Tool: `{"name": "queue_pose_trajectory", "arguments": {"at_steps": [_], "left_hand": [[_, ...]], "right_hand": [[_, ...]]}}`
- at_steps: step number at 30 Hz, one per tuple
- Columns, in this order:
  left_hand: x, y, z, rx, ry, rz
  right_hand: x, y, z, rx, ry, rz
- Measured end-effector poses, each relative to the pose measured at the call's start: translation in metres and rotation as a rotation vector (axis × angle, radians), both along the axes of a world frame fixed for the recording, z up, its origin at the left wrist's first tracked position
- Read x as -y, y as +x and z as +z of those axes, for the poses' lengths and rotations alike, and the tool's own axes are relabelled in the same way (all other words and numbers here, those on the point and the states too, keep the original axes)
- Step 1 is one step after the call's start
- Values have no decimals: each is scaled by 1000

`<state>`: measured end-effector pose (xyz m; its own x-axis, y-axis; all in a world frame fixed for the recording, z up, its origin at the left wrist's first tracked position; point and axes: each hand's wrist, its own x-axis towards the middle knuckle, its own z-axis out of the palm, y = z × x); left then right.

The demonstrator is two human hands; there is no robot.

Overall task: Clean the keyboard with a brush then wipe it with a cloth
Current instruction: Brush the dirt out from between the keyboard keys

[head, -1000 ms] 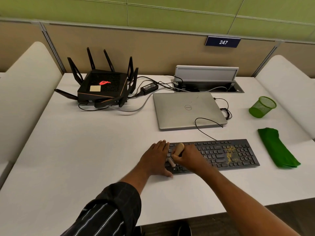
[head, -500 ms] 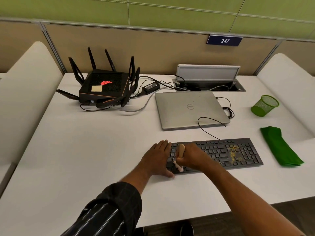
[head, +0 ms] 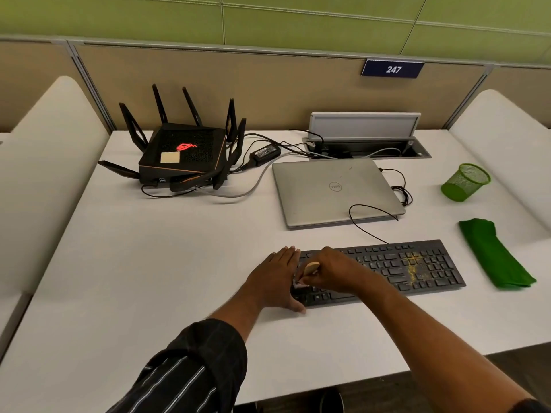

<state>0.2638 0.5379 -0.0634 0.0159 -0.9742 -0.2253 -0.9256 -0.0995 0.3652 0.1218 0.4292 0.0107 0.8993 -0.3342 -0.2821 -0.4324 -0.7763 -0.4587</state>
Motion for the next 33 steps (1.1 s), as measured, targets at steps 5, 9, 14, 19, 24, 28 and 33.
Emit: {"name": "queue_pose_trajectory", "arguments": {"at_steps": [5,9,14,19,24,28,33], "left_hand": [[0,5,-2,-29,16,-14],[0,10,0,-58,25,-31],[0,13,0,-82,34,-25],[0,13,4,-88,36,-8],[0,10,5,-38,27,-22],[1,7,6,4,31,-14],[-1,6,6,38,55,-11]], "right_hand": [[-2,3,0,3,-26,19],[-8,9,2,-10,-25,129],[-3,5,0,84,142,-30],[-2,-2,-2,0,160,27],[15,-8,2,-122,7,33],[10,-4,10,-26,67,4],[5,-7,1,-68,23,77]]}}
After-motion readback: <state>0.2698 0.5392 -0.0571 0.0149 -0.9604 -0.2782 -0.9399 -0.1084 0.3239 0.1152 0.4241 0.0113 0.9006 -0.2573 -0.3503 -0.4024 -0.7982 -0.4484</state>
